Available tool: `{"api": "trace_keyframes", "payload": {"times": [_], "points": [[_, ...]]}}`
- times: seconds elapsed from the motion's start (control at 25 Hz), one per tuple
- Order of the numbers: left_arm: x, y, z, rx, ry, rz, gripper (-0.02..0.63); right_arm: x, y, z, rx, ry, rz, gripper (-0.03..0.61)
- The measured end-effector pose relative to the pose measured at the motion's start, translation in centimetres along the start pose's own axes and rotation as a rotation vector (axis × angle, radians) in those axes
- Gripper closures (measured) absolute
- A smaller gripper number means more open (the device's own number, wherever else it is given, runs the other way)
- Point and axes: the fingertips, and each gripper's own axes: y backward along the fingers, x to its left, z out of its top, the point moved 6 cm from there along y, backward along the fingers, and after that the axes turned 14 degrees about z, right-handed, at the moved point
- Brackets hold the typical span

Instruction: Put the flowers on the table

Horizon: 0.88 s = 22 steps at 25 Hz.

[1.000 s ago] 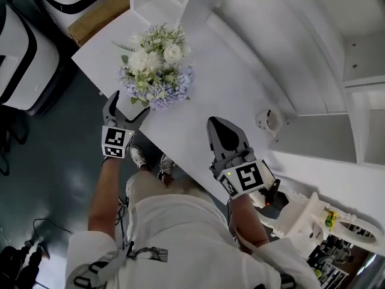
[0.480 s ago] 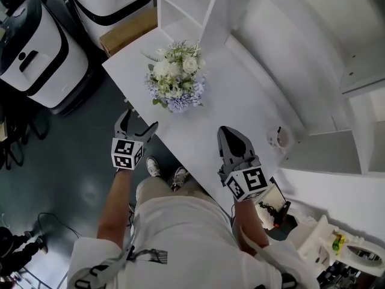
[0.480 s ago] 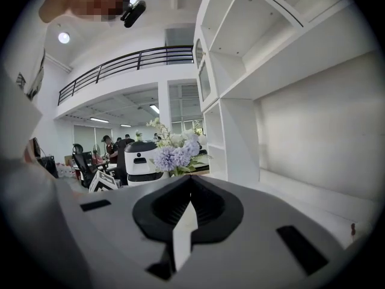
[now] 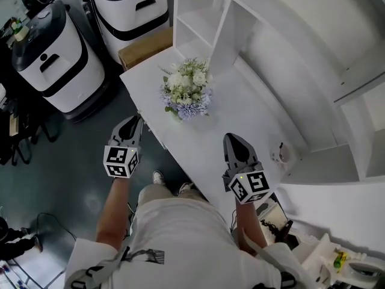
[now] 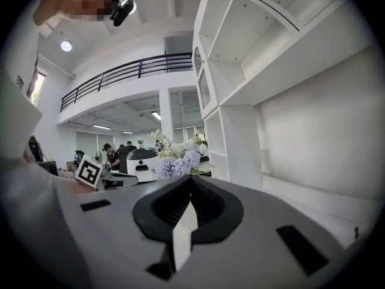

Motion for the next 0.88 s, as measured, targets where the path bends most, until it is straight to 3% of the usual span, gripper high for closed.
{"api": "trace_keyframes", "payload": {"times": [0.12,0.48,0.88], "points": [[0.2,0.8,2.0,-0.02,0.011,-0.02,0.598,-0.8,0.4,1.0,-0.018,0.019,-0.013,0.568],[2.2,3.5,9.9,-0.184,-0.017,0.112,0.598,-3.5,0.9,5.2,-0.071,0.102,-0.052,0.568],[4.4,7.6,16.1,-0.326,-0.022,0.172,0.598,-4.9,2.6,8.3,-0.139,0.14,-0.106,0.568]]}}
